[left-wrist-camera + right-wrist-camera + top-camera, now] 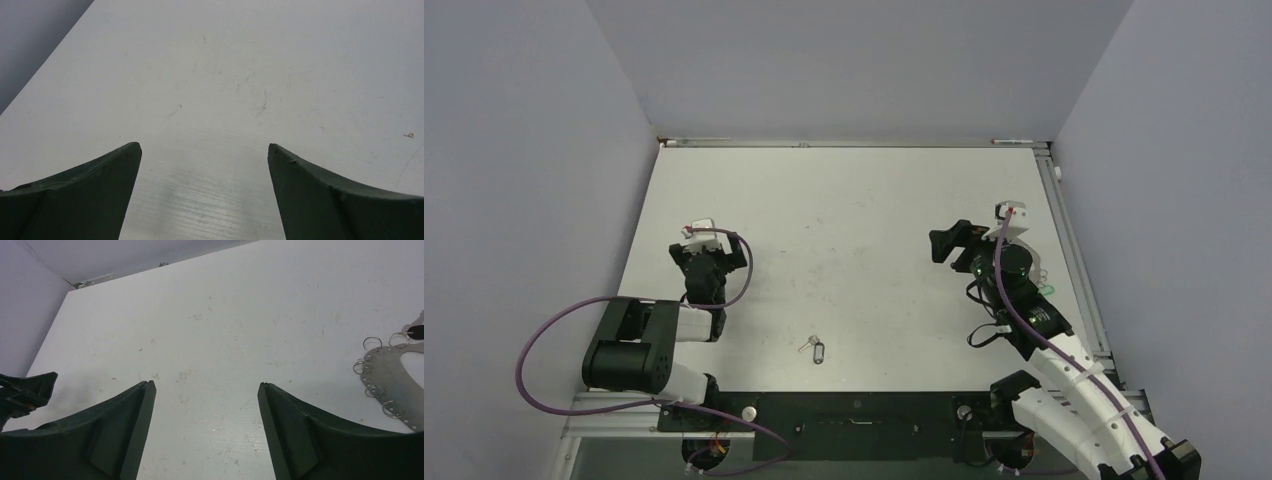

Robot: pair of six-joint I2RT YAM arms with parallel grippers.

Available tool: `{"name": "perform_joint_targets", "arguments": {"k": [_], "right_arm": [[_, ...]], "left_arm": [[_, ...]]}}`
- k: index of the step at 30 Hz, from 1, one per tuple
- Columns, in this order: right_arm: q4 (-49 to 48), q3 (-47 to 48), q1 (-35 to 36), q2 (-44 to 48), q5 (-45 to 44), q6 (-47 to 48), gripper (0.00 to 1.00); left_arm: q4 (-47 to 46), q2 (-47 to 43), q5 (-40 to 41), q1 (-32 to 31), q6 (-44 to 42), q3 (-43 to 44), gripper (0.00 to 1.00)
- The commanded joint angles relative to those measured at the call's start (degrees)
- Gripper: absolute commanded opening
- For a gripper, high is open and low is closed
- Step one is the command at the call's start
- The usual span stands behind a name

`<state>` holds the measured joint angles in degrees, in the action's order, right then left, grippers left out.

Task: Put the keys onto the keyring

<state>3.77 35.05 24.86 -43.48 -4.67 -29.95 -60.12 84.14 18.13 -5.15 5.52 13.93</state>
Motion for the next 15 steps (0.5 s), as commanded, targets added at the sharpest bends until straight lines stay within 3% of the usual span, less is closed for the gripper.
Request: {"name": "perform_joint_targets", "arguments": {"k": [1,7,13,15], "right_arm": [[-5.5,-2.4,0.4,3.5,-0.4,3.5,0.78],[2.7,1.4,0.4,0.8,-3.9,3.6,0.78],[4.5,1.0,0.4,1.5,-7.4,3.9,0.77],[4.9,1.1,0.4,1.3,-7.9,3.9,0.81]], "left_arm": [[-3.4,-0.1,-0.4,0.2,0.5,0.4,0.96],[-3.3,-0.1,-0.5,0.3,0.5,0.4,0.96],[-3.3,0.0,-0.5,0.3,0.5,0.5,0.96],[-3.3,0.0,-0.5,0.3,0.5,0.5,0.96]]}}
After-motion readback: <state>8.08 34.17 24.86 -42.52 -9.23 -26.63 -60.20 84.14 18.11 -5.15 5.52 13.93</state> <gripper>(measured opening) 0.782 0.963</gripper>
